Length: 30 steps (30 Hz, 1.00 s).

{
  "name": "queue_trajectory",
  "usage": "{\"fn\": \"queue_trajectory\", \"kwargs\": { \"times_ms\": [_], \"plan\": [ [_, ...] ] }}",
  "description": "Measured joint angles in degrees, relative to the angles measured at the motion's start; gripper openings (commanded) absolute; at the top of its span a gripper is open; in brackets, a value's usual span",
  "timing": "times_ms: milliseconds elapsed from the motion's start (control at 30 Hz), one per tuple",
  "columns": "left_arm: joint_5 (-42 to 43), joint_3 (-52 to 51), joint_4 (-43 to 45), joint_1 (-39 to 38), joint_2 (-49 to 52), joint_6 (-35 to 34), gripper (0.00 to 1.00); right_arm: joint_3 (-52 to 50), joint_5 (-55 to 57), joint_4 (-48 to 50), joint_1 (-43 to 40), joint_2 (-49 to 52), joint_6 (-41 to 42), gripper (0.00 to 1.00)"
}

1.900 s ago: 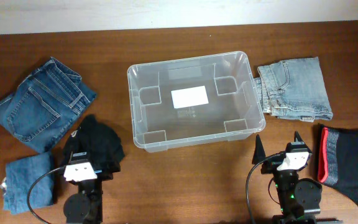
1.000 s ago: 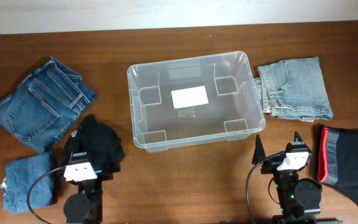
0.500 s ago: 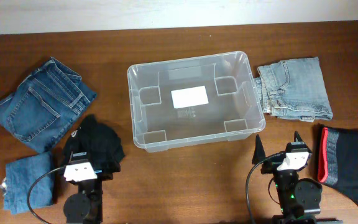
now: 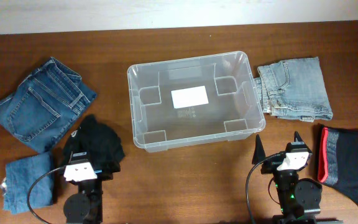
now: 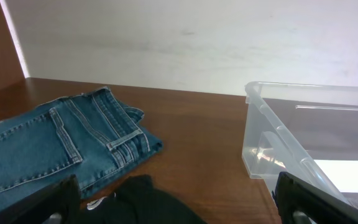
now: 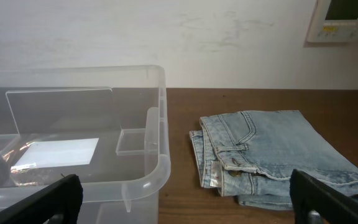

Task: Pack container

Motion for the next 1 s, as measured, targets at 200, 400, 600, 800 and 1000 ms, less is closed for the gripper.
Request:
{"fn": "queue_trajectory", "kwargs": {
  "times_ms": [200,400,600,800,1000],
  "plan": [
    [0.0,0.0,-0.02,0.0,0.0,0.0,1.0,0.0,0.0,-0.02,0.0,0.0,-0.02,0.99],
    [0.0,0.0,0.0,0.0,0.0,0.0,1.0,0.0,0.0,-0.02,0.0,0.0,-0.02,0.99],
    [-0.02,0.0,-0.02,0.0,0.0,0.0,1.0,0.0,0.0,-0.02,0.0,0.0,0.02,0.99],
    [0.2,0.0,0.0,0.0,0.0,0.0,1.0,0.0,0.0,-0.02,0.0,0.0,0.0,0.99],
    [5.75,0.0,-0.55,0.0,0.0,0.0,1.0,0.0,0.0,-0.02,0.0,0.0,-0.02,0.99]
  ]
}}
